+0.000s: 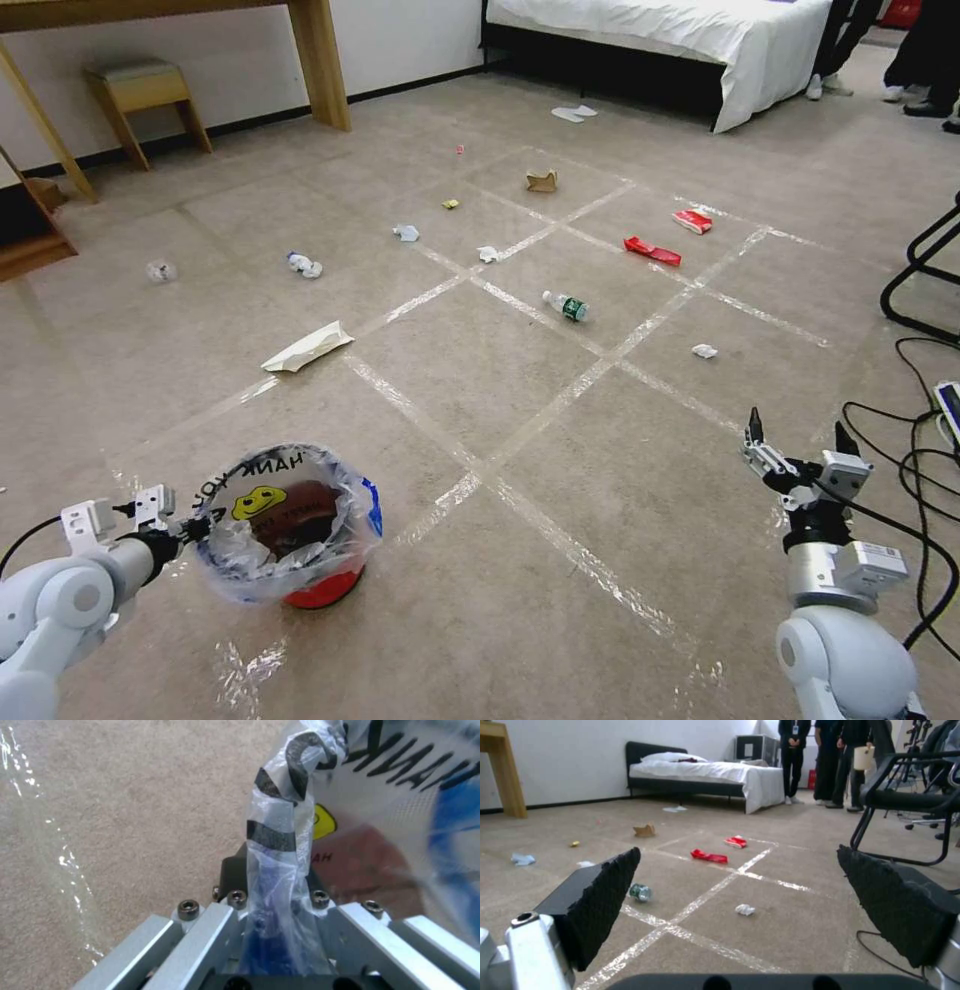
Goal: Pick up the trash bin and place the garbage on the floor into it.
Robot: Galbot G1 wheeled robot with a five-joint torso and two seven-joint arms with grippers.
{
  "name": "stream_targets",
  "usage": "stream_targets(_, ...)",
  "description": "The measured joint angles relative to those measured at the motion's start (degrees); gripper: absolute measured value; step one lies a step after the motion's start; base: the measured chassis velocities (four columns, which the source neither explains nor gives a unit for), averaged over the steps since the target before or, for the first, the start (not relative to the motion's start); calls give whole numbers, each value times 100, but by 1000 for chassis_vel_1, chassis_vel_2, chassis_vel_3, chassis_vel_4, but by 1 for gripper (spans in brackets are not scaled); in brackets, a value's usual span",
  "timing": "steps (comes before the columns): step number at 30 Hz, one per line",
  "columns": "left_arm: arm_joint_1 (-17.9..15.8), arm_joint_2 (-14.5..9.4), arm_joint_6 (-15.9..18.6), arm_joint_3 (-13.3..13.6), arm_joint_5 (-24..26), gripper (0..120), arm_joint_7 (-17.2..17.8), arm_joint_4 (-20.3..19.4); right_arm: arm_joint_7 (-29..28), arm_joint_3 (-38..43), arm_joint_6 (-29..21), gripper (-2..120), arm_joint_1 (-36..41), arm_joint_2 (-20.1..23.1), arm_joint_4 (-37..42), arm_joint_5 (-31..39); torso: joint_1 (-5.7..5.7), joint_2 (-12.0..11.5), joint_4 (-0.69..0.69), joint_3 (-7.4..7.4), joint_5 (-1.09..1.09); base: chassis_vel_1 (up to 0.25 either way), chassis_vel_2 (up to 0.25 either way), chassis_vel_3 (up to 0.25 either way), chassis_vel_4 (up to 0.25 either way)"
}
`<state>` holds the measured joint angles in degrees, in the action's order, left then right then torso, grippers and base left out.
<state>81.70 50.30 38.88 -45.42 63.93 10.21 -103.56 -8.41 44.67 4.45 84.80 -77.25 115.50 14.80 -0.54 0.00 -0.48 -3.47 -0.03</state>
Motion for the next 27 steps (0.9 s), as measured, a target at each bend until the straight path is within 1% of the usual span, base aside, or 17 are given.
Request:
stream_targets(3, 27, 1, 0, -55, 24, 5, 23, -55, 1, 0, 10, 100, 2, -1, 0, 4, 0, -1, 0, 0, 1, 0, 0, 0, 0)
stream_targets(6, 123, 91, -5, -337, 183, 5, 156, -327, 13, 2, 15, 100, 20, 11, 25, 67, 0, 0, 1, 0, 2, 0, 0, 0, 0)
stream_targets(7, 123, 91, -5, -337, 183, 5, 156, -327, 13, 2, 15, 100, 20, 11, 25, 67, 0, 0, 1, 0, 2, 0, 0, 0, 0)
stream_targets(9, 165, 191, -5, -495, 337, 5, 329, -520, 30, 14, 23, 100, 15, 43, 52, 121, 0, 0, 1, 0, 3, 0, 0, 0, 0)
stream_targets(10, 165, 191, -5, -495, 337, 5, 329, -520, 30, 14, 23, 100, 15, 43, 52, 121, 0, 0, 1, 0, 3, 0, 0, 0, 0)
stream_targets(13, 211, 401, 32, -679, 633, 5, 614, -853, 36, 35, 26, 100, 14, 103, 96, 185, 0, -1, 1, 0, 2, 0, 0, 0, 0)
stream_targets(14, 211, 401, 32, -679, 633, 5, 614, -853, 36, 35, 26, 100, 14, 103, 96, 185, 0, -1, 1, 0, 2, 0, 0, 0, 0)
stream_targets(16, 229, 565, 48, -799, 700, 5, 717, -1024, 37, 51, 26, 100, 34, 143, 109, 204, 0, -1, 1, 0, 2, 0, 0, 0, 0)
stream_targets(19, 241, 629, 58, -861, 727, 5, 760, -1090, 38, 59, 29, 100, 52, 161, 120, 219, 0, 0, 0, 0, 2, 0, 0, 0, 0)
stream_targets(21, 294, 763, 82, -1047, 750, 5, 786, -1209, 148, 96, 107, 100, 74, 199, 127, 255, 0, 0, 0, 0, 3, 0, 0, 0, 0)
stream_targets(22, 294, 763, 82, -1047, 750, 5, 786, -1209, 148, 96, 107, 100, 74, 199, 127, 255, 0, 0, 0, 0, 3, 0, 0, 0, 0)
stream_targets(24, 343, 892, 107, -1229, 738, 5, 819, -1303, 245, 122, 181, 100, 72, 228, 84, 277, 0, 0, 1, 0, 2, 0, 0, 0, 0)
stream_targets(27, 362, 960, 112, -1301, 725, 5, 835, -1359, 268, 123, 199, 100, 67, 236, 74, 329, 0, 0, 1, 0, 3, 0, 0, 0, 0)
